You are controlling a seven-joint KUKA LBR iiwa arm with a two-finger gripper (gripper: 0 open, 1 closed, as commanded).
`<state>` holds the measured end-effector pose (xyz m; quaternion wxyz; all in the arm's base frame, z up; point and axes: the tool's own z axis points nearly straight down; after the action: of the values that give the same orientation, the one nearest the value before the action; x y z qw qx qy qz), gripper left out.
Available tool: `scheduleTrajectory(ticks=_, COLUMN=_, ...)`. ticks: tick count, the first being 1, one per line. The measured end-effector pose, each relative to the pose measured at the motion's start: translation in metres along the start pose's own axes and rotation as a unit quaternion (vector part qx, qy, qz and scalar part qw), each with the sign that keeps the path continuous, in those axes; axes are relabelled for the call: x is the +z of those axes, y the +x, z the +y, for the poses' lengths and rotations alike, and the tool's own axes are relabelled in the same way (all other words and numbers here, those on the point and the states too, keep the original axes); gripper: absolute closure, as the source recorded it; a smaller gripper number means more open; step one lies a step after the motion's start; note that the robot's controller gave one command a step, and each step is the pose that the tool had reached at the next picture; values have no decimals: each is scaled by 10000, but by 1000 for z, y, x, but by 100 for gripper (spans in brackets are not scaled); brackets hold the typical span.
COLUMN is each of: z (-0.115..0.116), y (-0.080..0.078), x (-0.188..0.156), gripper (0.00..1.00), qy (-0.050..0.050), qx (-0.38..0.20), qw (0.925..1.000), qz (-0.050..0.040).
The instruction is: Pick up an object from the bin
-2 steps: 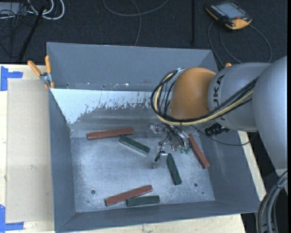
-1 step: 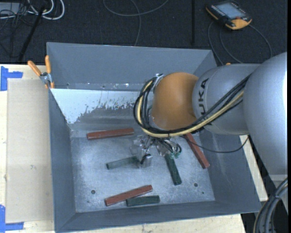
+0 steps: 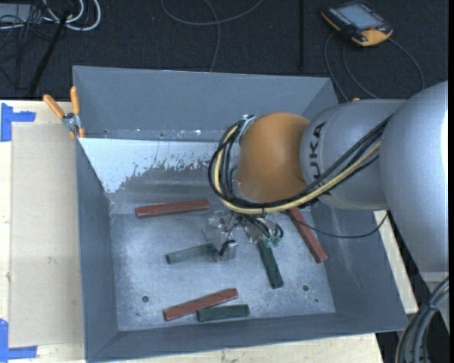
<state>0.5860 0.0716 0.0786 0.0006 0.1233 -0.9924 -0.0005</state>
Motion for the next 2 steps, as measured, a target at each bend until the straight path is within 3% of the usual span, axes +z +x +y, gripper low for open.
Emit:
scheduleTrajectory(ticks=1, z=0, y=-18, x=-33, gripper=100, qy=2, qx=705, qw=9975, qz=-13)
scheduleTrajectory(ticks=2, z=-1, y=-18, x=-33, gripper=0, qy=1, qx=710, qw=9975, qz=-12)
